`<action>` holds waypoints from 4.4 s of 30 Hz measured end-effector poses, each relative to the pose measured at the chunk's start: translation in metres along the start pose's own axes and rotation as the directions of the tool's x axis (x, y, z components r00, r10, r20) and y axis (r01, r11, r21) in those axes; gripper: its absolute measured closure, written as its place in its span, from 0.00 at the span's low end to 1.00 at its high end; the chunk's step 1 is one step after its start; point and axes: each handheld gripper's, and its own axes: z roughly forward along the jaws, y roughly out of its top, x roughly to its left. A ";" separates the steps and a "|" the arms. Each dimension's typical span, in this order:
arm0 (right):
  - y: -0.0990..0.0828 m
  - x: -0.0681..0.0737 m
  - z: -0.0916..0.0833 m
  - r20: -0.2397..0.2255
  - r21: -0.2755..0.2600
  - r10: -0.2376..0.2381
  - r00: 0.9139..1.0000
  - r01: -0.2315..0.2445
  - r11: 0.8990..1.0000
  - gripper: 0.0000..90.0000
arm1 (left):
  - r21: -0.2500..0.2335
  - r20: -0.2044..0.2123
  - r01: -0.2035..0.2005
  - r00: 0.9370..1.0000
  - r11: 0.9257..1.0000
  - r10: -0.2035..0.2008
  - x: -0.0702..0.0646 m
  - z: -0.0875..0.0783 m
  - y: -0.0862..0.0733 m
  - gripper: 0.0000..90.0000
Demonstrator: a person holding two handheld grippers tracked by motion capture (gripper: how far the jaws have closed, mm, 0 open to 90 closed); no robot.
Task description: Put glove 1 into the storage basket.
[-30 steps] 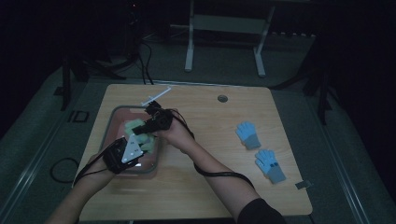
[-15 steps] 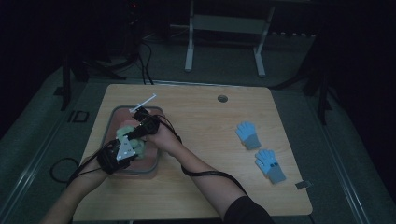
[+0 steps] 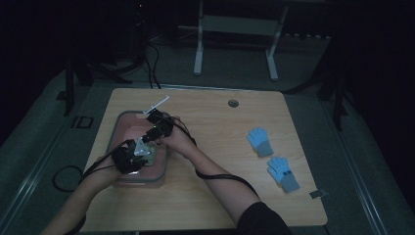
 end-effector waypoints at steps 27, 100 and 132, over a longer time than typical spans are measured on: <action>-0.038 0.015 -0.090 -0.013 -0.130 -0.078 0.997 0.076 0.989 0.35 | -0.192 0.076 0.231 0.972 0.954 -0.221 -0.014 -0.040 0.025 0.10; -0.274 -0.120 -0.254 0.469 -0.242 0.162 0.868 -0.050 0.969 0.65 | -0.434 0.284 0.186 0.957 0.881 -0.062 -0.136 0.059 0.055 0.10; -0.276 -0.167 -0.214 0.507 -0.144 0.170 0.845 -0.111 0.983 0.93 | -0.458 0.304 0.193 0.951 0.868 -0.051 -0.144 0.061 0.054 0.10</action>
